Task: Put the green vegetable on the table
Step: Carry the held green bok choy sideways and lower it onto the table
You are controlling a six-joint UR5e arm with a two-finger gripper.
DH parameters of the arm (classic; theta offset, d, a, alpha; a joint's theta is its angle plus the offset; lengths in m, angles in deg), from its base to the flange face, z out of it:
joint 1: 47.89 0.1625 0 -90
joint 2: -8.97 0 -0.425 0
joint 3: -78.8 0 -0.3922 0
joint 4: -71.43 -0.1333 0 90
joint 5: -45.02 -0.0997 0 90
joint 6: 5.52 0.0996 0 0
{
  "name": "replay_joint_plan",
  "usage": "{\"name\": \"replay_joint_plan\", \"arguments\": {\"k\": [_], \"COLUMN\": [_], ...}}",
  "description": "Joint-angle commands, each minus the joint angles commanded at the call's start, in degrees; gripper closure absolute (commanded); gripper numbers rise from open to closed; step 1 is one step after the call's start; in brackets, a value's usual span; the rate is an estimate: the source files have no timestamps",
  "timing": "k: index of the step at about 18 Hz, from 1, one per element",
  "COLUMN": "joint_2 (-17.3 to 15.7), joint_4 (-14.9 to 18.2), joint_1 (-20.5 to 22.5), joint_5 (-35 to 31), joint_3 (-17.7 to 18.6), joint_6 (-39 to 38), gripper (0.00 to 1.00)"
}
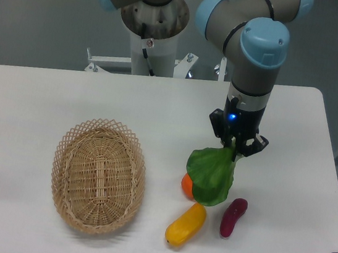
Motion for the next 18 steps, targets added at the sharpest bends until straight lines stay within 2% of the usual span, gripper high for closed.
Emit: {"name": "replay_joint_plan", "arguments": {"k": [6,16,18], "joint_2": [0.17,0.26,0.35], "joint_4": [-0.09,-0.44,-2.53], "joint_1": [0.0,6.85,8.25], "joint_5": [-0.26,-0.26,-0.26], "joint_3": [0.61,4.65,6.41], "joint_6": [0.44,15.1,18.09], "gripper": [0.78,0.78,0.78]}}
